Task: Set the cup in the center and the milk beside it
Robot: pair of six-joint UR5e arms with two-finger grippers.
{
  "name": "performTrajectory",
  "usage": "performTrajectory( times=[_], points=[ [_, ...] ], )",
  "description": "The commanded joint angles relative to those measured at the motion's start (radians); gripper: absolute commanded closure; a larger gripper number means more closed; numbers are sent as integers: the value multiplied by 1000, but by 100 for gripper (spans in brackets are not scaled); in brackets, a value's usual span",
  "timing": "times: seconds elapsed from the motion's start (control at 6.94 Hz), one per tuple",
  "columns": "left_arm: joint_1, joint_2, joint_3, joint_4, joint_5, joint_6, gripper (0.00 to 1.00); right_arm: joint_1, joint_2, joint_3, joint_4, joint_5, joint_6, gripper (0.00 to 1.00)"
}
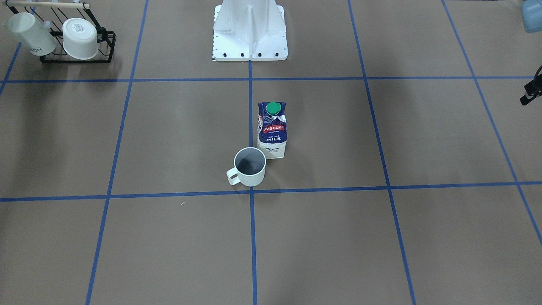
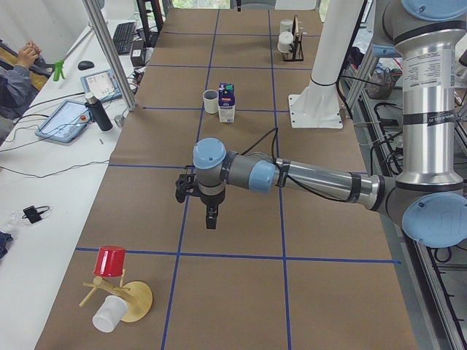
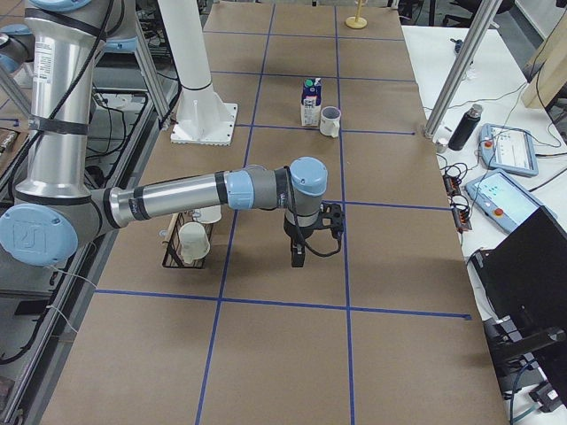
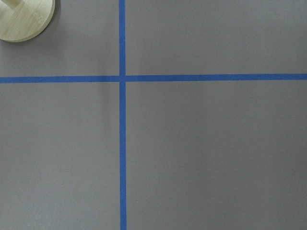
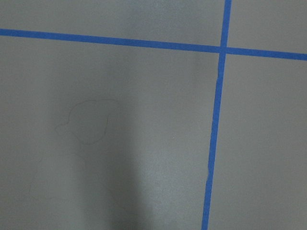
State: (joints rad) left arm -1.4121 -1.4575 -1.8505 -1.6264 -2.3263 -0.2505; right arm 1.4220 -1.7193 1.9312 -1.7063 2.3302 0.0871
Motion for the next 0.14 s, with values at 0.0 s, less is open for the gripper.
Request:
performTrajectory(
  times=[0.0],
  points=[
    [-1,2,-7,-6,-1,-3,2,0,1,-6,-1,0,2,0]
  ],
)
